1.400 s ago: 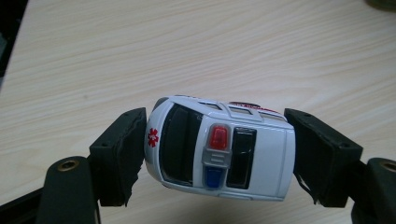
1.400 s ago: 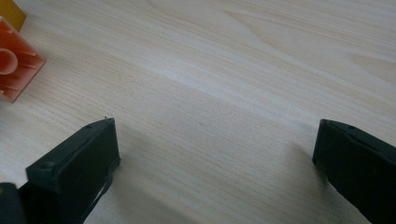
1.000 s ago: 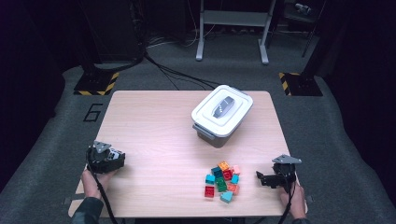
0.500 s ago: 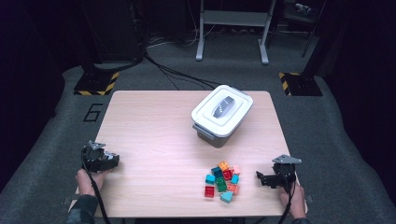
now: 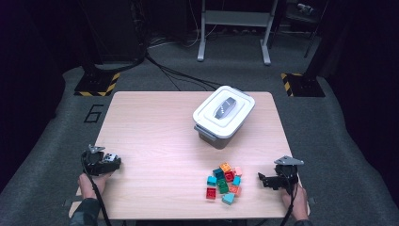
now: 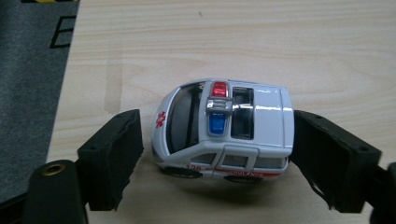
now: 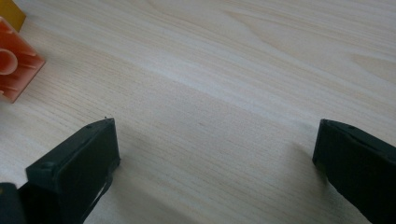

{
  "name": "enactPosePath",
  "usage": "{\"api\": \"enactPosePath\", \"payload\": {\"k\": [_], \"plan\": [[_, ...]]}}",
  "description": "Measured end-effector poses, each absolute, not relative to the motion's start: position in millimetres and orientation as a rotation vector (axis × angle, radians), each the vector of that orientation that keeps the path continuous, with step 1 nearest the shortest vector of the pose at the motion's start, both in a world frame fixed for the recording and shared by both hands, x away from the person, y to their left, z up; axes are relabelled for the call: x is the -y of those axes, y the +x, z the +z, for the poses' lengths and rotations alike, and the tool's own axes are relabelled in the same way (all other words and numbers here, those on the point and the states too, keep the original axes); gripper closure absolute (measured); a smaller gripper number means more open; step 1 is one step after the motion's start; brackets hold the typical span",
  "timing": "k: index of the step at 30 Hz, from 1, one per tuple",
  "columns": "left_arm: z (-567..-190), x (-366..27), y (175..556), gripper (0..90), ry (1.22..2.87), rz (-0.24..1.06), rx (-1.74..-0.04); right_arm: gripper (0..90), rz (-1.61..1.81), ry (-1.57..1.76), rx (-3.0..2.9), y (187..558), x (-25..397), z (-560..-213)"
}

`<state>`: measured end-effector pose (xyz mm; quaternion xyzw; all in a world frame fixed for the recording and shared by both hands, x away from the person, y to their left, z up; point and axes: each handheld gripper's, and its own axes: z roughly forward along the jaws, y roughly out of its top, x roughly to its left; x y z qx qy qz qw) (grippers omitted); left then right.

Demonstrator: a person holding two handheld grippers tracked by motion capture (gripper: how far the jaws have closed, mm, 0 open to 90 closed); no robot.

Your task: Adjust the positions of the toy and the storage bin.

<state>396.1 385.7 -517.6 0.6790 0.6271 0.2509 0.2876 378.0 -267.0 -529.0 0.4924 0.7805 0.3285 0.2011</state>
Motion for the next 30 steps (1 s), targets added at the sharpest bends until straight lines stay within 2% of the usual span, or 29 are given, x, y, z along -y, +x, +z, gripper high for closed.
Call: {"api": "enactPosePath", "payload": {"k": [5,11,18,24,30], "plan": [[-507.9,-384.6,381.7,12.7,1.788,0.721,-1.657,0.0,0.920,1.370,-2.180,378.3,267.2,-529.2],[-486.5,-366.3,358.6,9.7,1.790,0.787,-1.543,0.0,0.919,1.370,-2.180,378.3,267.2,-529.1],[-475.9,-335.7,347.7,7.9,1.822,0.759,-1.417,0.0,0.919,1.367,-2.181,378.6,267.3,-529.0],[-498.5,-295.7,344.3,6.3,1.930,0.682,-1.301,0.0,0.912,1.379,-2.176,377.7,266.4,-528.7],[-519.4,-276.7,348.6,5.7,1.976,0.615,-1.277,0.0,0.909,1.362,-2.173,377.4,267.8,-529.2]]}}
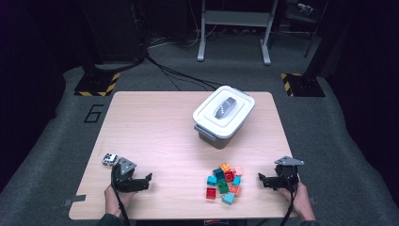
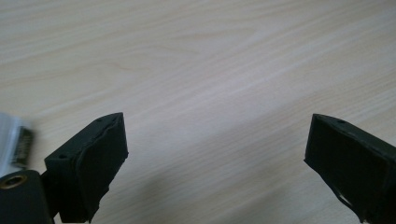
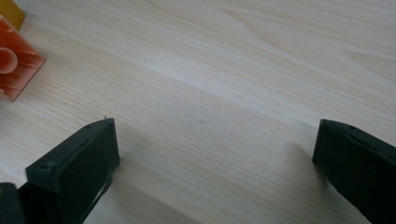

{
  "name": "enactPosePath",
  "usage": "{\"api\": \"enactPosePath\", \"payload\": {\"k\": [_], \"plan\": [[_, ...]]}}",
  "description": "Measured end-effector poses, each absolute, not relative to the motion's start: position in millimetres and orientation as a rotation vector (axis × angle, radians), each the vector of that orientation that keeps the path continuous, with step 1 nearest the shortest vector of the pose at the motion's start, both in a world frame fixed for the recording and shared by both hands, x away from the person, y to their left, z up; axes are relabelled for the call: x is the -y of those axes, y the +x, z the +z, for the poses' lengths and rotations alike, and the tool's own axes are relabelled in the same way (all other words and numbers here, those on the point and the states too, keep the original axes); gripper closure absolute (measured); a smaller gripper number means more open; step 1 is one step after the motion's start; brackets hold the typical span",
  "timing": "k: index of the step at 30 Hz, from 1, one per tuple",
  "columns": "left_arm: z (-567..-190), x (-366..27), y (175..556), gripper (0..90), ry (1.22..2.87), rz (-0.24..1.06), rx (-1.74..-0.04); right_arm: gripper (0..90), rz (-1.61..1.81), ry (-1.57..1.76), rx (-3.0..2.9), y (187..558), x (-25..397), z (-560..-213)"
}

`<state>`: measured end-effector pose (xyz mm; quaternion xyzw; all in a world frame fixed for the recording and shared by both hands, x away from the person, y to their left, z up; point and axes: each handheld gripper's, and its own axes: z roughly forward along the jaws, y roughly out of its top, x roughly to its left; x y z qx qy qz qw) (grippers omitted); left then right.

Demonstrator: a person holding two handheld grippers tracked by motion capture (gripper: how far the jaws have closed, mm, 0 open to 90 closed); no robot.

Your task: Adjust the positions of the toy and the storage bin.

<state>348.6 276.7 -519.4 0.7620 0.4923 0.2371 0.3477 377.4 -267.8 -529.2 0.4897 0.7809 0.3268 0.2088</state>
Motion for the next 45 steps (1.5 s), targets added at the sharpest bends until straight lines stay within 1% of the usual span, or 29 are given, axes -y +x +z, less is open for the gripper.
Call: {"api": "enactPosePath", "payload": {"k": [5,16,20,26,28,34,37,38,41,43,45], "plan": [[-530.0,-264.6,354.8,6.0,1.997,0.600,-1.266,0.0,0.914,1.355,-2.180,378.7,266.8,-529.0],[-530.4,-260.0,360.0,5.7,2.024,0.574,-1.278,0.0,0.910,1.358,-2.185,379.6,266.0,-528.8],[-521.9,-254.5,364.2,5.4,2.030,0.581,-1.272,0.0,0.914,1.360,-2.174,380.5,265.6,-529.3],[-490.2,-236.6,380.6,5.6,2.028,0.582,-1.219,0.0,0.912,1.361,-2.168,380.4,265.2,-529.3],[-479.1,-230.1,387.3,5.7,2.051,0.598,-1.183,0.1,0.913,1.369,-2.167,380.4,265.3,-529.3],[-451.6,-208.5,408.4,6.3,2.035,0.618,-1.124,0.6,0.915,1.368,-2.166,380.4,265.3,-529.3],[-432.6,-196.5,424.5,6.6,2.004,0.601,-1.101,0.7,0.915,1.370,-2.164,380.4,265.3,-529.3],[-432.6,-196.5,424.5,6.8,2.004,0.601,-1.101,0.7,0.915,1.370,-2.164,380.4,265.3,-529.3],[-416.3,-182.5,442.6,7.1,1.995,0.608,-1.075,1.4,0.916,1.367,-2.162,380.4,265.3,-529.2],[-412.5,-178.7,446.6,7.2,1.991,0.614,-1.073,1.4,0.913,1.367,-2.161,380.1,265.1,-529.0],[-401.6,-165.8,458.0,7.3,1.993,0.632,-1.056,1.8,0.914,1.363,-2.157,380.1,264.8,-529.2]]}}
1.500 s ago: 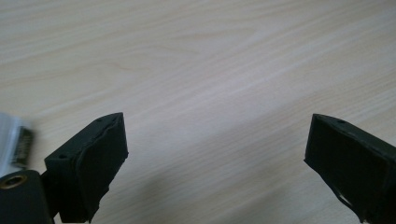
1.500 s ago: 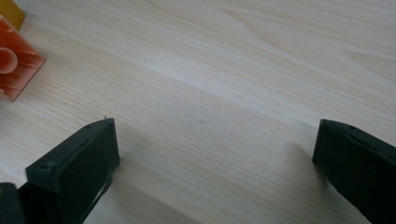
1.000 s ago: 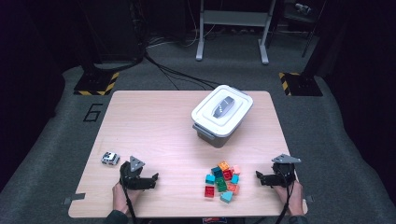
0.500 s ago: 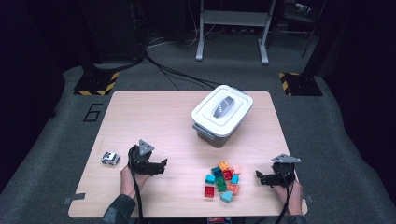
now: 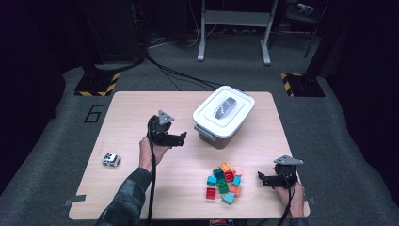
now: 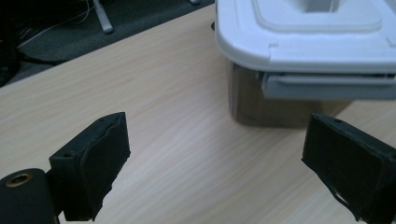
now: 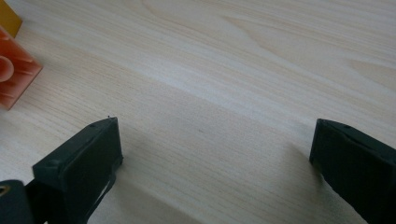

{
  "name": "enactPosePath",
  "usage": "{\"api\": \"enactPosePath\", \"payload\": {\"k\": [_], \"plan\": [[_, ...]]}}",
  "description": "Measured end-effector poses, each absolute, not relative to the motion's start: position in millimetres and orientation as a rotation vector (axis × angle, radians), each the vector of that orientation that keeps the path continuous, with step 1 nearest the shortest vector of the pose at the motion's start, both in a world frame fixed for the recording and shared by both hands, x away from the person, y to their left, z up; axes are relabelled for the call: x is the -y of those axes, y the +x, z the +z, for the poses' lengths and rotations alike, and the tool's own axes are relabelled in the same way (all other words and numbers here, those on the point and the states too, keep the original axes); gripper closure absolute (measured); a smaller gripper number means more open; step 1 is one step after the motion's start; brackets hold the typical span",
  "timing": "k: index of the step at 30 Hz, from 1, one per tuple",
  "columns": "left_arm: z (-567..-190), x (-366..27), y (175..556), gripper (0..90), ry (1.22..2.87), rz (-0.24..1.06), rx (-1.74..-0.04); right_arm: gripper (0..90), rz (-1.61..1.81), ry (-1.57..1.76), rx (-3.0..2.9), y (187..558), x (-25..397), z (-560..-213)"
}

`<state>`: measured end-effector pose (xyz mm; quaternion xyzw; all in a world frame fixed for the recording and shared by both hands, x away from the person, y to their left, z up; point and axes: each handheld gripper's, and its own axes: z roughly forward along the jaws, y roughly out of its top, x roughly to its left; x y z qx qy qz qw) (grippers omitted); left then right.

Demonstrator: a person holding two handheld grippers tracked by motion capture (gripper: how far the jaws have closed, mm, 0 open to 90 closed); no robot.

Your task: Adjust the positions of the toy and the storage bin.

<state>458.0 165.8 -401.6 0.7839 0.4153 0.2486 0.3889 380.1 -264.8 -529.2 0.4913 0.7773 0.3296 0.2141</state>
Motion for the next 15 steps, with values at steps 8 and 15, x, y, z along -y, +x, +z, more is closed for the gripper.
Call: {"api": "enactPosePath", "payload": {"k": [8,15], "plan": [[-385.0,-139.7,484.3,7.4,2.004,0.640,-1.030,2.4,0.911,1.355,-2.151,379.5,264.5,-528.9],[-383.6,-123.3,506.0,7.5,2.043,0.624,-1.018,3.1,0.910,1.357,-2.144,379.2,264.3,-528.8]]}}
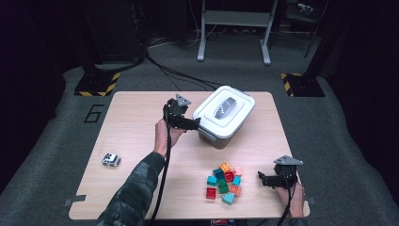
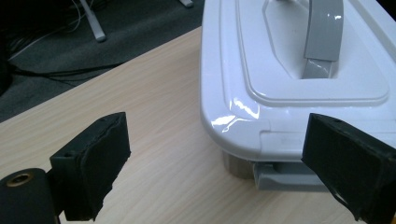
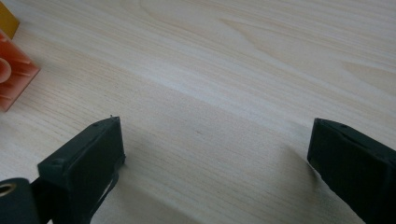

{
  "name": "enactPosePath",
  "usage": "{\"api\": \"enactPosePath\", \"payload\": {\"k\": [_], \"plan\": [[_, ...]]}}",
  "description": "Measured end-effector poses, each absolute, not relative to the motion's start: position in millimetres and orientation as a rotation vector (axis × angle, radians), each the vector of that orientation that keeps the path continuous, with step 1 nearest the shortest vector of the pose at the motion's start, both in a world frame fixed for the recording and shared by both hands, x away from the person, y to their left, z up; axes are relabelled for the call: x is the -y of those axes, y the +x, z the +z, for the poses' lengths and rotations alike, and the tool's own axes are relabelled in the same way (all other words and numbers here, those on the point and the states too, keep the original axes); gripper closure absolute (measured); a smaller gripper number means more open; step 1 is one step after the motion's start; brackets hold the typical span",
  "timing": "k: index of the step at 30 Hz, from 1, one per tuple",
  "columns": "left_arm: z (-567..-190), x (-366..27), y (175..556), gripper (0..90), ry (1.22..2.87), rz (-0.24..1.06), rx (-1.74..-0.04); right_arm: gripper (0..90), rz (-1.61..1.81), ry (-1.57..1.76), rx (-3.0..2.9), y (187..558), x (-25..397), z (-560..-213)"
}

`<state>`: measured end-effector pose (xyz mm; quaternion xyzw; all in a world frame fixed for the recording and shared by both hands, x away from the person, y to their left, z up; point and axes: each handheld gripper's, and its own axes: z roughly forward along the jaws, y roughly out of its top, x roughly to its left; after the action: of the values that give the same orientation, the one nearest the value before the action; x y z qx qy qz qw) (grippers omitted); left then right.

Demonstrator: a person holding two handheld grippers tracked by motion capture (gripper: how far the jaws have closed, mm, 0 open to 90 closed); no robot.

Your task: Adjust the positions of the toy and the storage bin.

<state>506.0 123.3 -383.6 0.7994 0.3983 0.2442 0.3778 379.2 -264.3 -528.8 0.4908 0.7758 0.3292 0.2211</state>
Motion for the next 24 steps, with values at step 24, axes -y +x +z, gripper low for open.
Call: {"api": "enactPosePath", "payload": {"k": [24], "plan": [[-398.6,-86.7,535.1,8.3,2.139,0.550,-1.014,5.5,0.919,1.354,-2.141,378.4,264.8,-528.7]]}}
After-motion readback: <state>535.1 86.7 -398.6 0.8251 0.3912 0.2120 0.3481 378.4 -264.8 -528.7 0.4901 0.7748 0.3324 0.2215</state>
